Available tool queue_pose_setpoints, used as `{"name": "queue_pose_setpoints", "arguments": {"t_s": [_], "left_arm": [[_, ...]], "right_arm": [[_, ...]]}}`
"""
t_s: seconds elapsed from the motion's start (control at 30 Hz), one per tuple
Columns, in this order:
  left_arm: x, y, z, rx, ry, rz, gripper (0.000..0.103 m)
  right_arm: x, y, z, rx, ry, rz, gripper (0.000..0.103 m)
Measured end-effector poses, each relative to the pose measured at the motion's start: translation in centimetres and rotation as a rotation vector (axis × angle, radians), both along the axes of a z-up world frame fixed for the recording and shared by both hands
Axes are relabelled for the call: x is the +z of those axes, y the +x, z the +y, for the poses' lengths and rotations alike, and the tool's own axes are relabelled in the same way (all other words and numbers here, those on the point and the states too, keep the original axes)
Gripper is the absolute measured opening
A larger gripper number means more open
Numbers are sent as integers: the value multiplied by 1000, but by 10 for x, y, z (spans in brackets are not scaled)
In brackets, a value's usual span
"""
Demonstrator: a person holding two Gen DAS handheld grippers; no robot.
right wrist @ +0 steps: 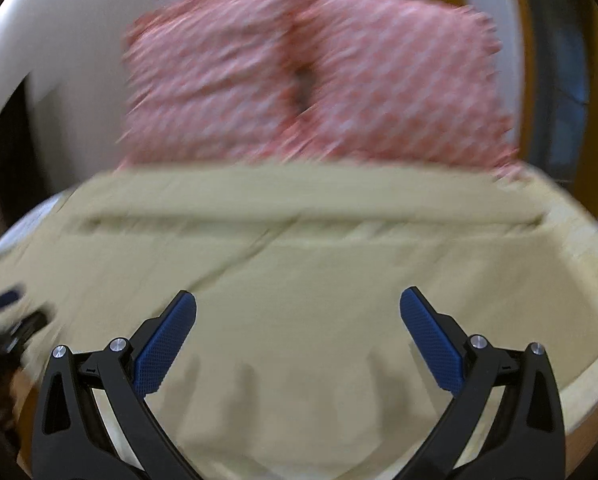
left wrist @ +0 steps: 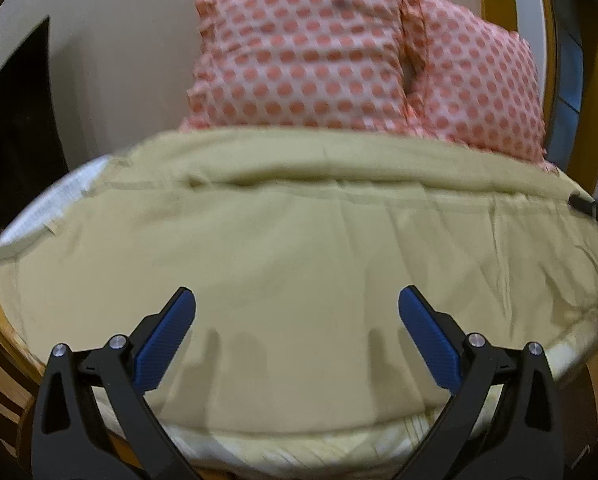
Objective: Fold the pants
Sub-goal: 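Reach the right tool to the trouser edge and close it on the fabric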
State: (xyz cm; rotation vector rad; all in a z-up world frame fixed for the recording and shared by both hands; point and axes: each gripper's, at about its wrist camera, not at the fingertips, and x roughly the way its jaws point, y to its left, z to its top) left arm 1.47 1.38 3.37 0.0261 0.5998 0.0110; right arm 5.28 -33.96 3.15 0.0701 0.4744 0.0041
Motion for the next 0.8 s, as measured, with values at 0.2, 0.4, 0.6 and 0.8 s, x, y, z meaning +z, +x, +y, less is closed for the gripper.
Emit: {"name": "queue_pose_setpoints", "arguments": {"t_s": [0.2,0.4,0.6,0.8], "left_arm": [[20,25,1,36,11,-37,101],[26,43,-2,31,3,-36,101],[25,58,-5,22,4,-24,101],[17,67,-2,28,-4,2,101]], "right_arm": [[21,131,-102,-274,147,141,102],[-5,252,-153,-468,257,330,70],[-24,311,-175,-667,308,404,70],[-35,308,-169,-641,148,362,40]]}}
